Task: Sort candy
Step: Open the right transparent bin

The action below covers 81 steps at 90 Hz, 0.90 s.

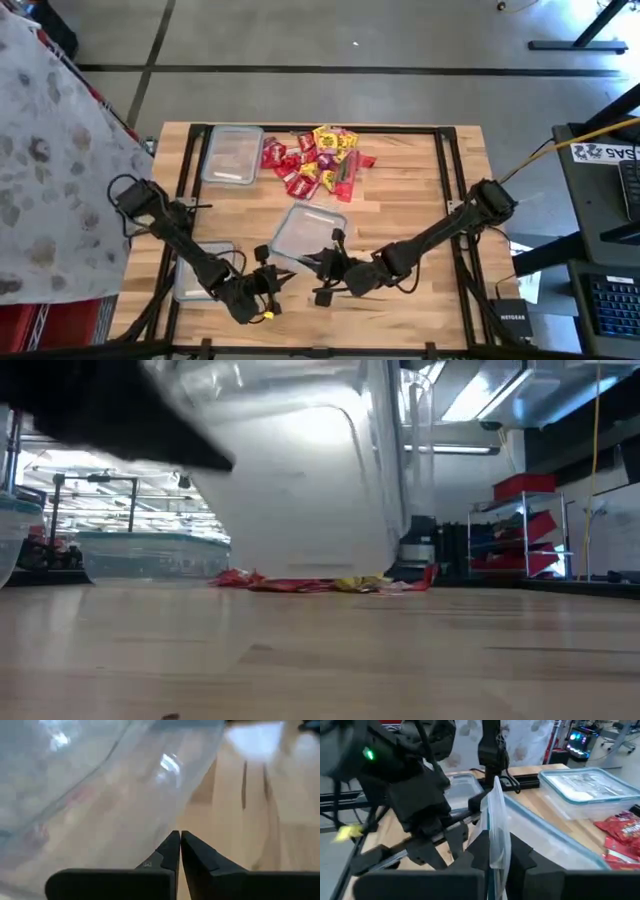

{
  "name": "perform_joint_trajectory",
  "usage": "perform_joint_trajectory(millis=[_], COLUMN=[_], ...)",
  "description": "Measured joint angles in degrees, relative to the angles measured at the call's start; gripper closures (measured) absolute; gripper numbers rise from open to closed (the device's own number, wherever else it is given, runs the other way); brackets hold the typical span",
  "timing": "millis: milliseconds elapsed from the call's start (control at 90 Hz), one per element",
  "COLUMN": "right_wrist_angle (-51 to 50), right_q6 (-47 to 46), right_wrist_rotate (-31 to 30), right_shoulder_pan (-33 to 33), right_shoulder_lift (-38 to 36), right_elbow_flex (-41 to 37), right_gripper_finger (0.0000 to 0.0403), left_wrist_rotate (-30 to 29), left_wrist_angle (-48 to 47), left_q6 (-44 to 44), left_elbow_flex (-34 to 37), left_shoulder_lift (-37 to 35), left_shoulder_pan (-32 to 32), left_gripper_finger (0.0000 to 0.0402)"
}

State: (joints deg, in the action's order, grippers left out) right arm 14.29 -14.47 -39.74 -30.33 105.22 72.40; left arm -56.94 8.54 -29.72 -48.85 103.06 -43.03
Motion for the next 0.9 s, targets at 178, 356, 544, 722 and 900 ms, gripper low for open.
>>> perform_joint_trajectory(millis=[178, 356, 544, 722, 900], right_wrist_angle=[-0.14, -1.44, -0.7, 4.16, 6.13], right_q6=[-1.92, -3.21, -3.66, -4.63, -7.22], right_wrist_rotate=[0.5, 0.83, 0.32, 0.36, 1.24], right_shoulder_pan=[-0.09, -0.09, 0.35, 0.35, 0.81], right_shoulder_lift=[0.52, 3.46, 5.32, 6.5, 8.2], right_elbow_flex=[0.2, 0.21, 0.04, 0.02, -0.04], right_gripper_finger=[0.0391, 0.0391, 0.0391, 0.0391, 0.0391], left_wrist_rotate=[-0.11, -0.5, -4.82, -19.12, -21.48], left_wrist_angle=[0.35, 8.25, 13.43, 13.01, 12.96], left_q6=[-6.25, -3.8, -2.06, -1.4, -4.55], left_elbow_flex=[0.08, -0.1, -0.05, -0.03, 0.66], left_shoulder_lift=[0.78, -1.13, -1.04, -0.15, 2.59], left_shoulder_pan=[-1.93, -7.43, -10.93, -9.37, -5.88], left_gripper_finger=[0.0402, 0.0402, 0.0402, 0.0402, 0.0402])
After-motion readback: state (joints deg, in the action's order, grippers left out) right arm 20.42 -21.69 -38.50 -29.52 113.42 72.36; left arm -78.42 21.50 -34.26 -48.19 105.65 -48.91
